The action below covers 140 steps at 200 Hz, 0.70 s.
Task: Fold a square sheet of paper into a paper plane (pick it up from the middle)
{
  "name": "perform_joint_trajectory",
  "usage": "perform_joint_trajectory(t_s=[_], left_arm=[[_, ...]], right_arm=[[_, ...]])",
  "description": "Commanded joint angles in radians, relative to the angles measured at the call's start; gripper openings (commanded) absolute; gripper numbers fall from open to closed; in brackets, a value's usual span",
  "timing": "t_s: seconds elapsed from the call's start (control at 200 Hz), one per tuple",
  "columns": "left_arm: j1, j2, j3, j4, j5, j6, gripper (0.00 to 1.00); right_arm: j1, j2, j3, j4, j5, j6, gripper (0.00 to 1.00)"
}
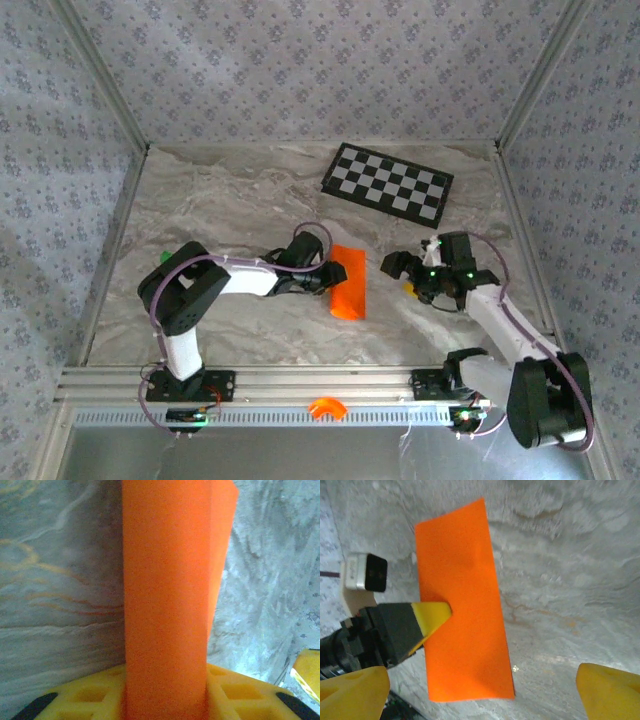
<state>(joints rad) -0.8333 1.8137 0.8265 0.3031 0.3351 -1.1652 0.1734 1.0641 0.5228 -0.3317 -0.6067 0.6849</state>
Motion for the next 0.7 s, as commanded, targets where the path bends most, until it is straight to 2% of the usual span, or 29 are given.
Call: perform_joint_trajectory(t_s=[0.0, 0.435, 0.695], left_arm=[[-0.011, 0.0, -0.02, 0.033, -0.049, -0.034, 0.37], [-0.035, -0.019, 0.004, -0.051, -0.103, -0.008, 0.38], [-0.038, -0.033, 0.036, -0.153, -0.134, 0.038, 0.43]], right_arm=[[0.045, 0.045, 0.045, -0.008, -0.003, -0.045, 0.98], [0.067, 0.085, 0.04, -0.008, 0.031, -0.047, 0.95], [0.07, 0.107, 0.042, -0.012, 0.028, -0.045, 0.93]])
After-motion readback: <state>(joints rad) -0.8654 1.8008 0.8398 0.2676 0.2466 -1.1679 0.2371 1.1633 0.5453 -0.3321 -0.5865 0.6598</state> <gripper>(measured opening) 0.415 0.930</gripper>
